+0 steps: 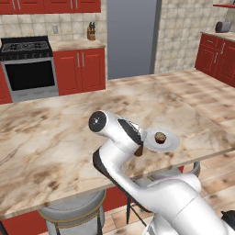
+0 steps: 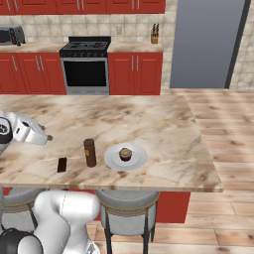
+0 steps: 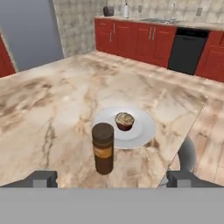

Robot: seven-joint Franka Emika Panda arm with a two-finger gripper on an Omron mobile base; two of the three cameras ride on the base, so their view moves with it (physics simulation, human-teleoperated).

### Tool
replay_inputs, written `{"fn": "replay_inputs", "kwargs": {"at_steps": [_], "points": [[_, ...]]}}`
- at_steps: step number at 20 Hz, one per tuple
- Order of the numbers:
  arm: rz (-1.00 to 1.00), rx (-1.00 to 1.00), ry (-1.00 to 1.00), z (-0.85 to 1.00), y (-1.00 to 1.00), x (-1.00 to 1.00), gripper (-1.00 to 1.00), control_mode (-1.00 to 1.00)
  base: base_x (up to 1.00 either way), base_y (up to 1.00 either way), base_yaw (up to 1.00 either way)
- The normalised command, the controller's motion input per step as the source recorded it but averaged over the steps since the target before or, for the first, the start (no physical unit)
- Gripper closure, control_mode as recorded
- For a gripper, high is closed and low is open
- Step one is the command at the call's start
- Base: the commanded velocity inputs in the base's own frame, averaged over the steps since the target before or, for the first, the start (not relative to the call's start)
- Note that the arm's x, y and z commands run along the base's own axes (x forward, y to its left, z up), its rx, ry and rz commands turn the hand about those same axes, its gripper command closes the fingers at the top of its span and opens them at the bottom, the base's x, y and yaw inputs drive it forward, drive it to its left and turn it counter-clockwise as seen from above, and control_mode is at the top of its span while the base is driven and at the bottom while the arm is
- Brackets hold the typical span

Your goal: Take the cinnamon bottle from the cabinet and place it on the dining table, next to the plate with the cupcake. Then take the chocolate from the dining counter and place it on the cupcake plate.

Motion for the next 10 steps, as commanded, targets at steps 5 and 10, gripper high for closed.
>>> {"fn": "replay_inputs", "kwargs": {"at_steps": [5,10], "points": [[0.39,0.04,0.33,-0.25,0.38,-0.42,-1.00,-1.00,0.00,0.00,0.00],[0.37,0.09,0.38,-0.30,0.02,0.17,-1.00,-1.00,0.00,0.00,0.00]]}}
